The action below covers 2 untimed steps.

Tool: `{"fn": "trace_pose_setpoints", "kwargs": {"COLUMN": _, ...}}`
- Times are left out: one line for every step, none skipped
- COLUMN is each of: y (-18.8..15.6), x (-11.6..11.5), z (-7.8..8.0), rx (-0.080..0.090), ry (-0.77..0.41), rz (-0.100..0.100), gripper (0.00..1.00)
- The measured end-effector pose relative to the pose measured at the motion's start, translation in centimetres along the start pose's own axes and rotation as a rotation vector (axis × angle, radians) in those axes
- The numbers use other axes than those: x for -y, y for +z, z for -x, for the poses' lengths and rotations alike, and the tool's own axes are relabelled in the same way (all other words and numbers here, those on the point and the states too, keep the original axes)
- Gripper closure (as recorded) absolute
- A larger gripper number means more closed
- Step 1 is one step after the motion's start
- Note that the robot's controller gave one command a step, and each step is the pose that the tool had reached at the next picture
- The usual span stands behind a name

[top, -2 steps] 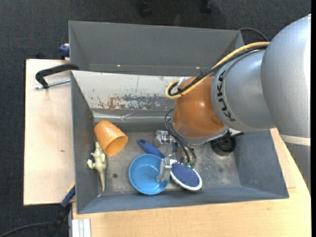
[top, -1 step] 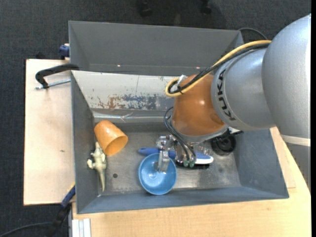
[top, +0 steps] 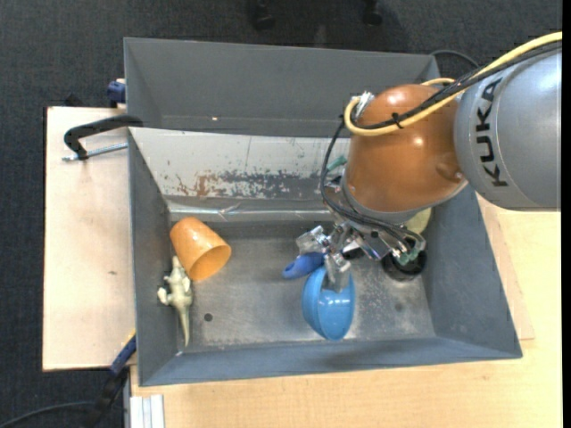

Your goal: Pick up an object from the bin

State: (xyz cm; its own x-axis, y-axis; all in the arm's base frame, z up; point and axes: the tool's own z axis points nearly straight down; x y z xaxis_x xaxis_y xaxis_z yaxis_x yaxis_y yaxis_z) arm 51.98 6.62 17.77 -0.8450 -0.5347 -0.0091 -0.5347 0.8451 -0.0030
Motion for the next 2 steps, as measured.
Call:
{"fn": "trace_pose_setpoints", "kwargs": {"y": -9.93, "x": -0.05, "z": 0.57, "rx": 0.004, "ry": 0.023, "rz": -0.002, "gripper": 1.00}}
{"fn": "trace_pose_setpoints", "kwargs": {"y": -9.56, "x": -0.08, "z": 0.46, "rx": -0.003, "ry": 0.023, "rz": 0.002, "gripper": 0.00}}
